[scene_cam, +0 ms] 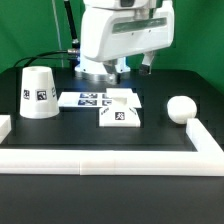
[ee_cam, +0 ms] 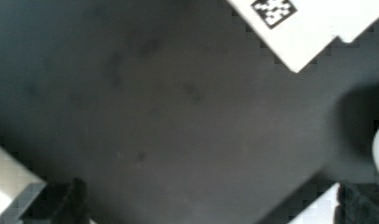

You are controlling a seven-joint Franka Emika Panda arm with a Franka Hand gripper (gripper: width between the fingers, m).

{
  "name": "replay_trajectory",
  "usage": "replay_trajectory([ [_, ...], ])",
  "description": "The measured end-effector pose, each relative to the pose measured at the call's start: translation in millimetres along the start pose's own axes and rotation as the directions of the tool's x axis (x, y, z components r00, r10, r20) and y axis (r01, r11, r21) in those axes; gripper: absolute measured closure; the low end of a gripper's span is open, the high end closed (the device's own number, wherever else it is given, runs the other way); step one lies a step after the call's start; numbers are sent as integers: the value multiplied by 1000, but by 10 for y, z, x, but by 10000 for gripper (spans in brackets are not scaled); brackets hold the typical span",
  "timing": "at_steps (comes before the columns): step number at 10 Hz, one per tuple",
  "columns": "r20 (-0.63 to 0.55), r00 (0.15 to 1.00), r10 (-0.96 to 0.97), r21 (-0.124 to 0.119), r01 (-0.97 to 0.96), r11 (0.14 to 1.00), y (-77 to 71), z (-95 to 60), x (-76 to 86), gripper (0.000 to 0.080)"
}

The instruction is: Assemble lamp

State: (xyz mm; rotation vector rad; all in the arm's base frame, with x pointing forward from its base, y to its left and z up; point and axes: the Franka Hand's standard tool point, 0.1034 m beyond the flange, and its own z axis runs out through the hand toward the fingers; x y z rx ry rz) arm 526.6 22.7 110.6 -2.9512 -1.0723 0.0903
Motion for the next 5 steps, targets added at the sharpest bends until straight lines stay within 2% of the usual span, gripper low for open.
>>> replay_trajectory([
  [1, 5, 998, 68, 6, -68, 998, -5, 29, -79, 100],
  [5, 7, 947, 320, 6, -320, 947, -23, 35, -67, 100],
])
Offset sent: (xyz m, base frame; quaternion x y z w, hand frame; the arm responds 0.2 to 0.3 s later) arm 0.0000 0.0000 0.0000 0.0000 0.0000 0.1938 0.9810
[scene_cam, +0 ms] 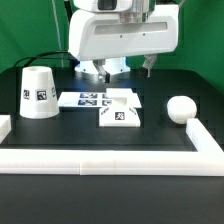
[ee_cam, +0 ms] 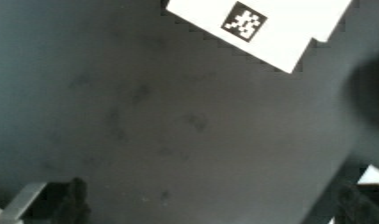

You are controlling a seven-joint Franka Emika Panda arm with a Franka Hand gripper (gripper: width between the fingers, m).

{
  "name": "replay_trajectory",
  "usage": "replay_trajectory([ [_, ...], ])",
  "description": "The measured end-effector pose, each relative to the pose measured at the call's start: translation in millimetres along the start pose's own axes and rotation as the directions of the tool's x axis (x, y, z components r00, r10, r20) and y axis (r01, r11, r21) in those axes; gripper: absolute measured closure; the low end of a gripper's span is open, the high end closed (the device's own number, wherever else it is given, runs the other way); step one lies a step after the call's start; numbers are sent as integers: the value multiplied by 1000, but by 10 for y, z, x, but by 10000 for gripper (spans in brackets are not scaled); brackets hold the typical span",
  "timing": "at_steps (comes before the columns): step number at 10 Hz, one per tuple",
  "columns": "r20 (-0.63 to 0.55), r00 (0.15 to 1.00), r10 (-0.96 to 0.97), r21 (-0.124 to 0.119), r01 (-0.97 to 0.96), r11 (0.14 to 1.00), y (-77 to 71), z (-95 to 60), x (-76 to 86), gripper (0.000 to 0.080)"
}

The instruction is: Assemble lamp

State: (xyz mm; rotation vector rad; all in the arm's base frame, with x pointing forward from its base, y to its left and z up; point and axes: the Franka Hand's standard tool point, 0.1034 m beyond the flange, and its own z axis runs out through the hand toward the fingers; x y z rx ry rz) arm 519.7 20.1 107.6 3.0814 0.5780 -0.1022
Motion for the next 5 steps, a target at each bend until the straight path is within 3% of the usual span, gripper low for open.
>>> replay_trajectory([
  [3, 2, 978, 210, 1, -210, 978, -28, 8, -14, 100],
  [5, 16, 947, 320, 0, -320, 947, -119, 56, -160, 100],
])
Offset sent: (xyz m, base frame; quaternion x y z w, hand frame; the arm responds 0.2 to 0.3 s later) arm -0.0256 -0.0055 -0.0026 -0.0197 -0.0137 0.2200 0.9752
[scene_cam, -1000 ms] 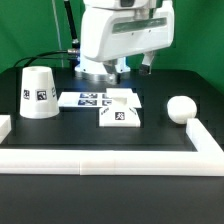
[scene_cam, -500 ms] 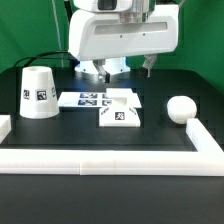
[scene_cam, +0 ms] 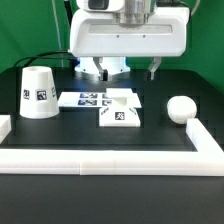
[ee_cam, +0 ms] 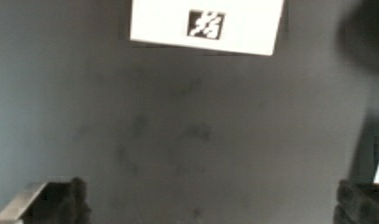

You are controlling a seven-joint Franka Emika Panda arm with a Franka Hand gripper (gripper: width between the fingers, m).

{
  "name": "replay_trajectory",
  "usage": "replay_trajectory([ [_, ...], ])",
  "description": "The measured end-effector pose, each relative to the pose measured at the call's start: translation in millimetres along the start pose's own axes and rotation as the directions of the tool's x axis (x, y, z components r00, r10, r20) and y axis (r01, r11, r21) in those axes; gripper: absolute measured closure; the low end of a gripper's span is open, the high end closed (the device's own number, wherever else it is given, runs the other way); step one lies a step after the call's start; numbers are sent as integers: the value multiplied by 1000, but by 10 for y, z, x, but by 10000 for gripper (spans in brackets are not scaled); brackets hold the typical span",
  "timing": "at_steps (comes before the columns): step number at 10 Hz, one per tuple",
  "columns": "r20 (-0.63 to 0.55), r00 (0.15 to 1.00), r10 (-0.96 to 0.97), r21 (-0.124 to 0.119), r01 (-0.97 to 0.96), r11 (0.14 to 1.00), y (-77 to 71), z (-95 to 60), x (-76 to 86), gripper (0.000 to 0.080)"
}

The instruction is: Assemble lamp

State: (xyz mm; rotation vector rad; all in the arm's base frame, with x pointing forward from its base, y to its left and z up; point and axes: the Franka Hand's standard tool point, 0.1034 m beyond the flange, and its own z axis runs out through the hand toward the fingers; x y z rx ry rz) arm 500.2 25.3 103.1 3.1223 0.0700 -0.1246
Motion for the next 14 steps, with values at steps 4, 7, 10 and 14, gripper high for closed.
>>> replay_trajectory([
  [4, -1, 1000, -21, 2, 21, 1000, 90, 200, -294, 100],
  [7, -1, 999, -38, 2, 38, 999, 72, 255, -344, 100],
  [10, -2, 999, -50, 4, 50, 999, 75, 272, -356, 100],
  [14, -4, 997, -76, 15, 76, 997, 37, 463, -589, 100],
])
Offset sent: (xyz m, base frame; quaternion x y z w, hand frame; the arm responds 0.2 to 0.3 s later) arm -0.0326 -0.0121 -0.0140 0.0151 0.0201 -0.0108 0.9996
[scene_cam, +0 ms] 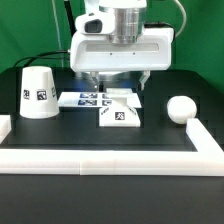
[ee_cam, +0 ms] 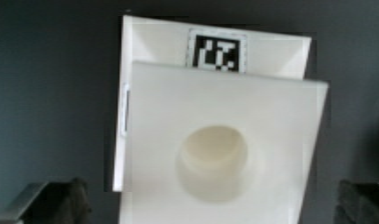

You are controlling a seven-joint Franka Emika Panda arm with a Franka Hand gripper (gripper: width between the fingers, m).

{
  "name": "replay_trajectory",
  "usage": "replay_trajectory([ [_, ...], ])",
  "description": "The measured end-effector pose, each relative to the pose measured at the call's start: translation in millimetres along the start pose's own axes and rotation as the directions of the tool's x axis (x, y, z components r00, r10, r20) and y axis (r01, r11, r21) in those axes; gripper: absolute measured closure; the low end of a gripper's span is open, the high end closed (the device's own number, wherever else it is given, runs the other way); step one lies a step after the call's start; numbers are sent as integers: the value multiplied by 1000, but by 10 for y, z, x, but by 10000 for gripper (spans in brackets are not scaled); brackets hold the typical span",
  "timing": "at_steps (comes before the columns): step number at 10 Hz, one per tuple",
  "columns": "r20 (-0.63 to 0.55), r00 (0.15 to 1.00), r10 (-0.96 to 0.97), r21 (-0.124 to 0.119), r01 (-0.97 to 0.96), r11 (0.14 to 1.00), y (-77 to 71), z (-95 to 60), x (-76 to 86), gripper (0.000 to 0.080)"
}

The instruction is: Assemble lamp

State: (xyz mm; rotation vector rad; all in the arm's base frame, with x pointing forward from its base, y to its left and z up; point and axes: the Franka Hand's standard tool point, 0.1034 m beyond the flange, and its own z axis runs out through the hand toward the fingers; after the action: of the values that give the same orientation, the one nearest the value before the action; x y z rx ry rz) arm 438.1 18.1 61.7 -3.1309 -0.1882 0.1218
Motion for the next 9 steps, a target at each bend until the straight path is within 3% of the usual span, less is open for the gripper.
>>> replay_trajectory([
  [4, 10, 1000, -5, 3, 5, 1000, -5, 135, -41, 100],
  [8, 15, 1000, 7, 8, -7, 1000, -6, 151, -37, 100],
  [9, 15, 1000, 6, 8, -7, 1000, -6, 152, -38, 225],
])
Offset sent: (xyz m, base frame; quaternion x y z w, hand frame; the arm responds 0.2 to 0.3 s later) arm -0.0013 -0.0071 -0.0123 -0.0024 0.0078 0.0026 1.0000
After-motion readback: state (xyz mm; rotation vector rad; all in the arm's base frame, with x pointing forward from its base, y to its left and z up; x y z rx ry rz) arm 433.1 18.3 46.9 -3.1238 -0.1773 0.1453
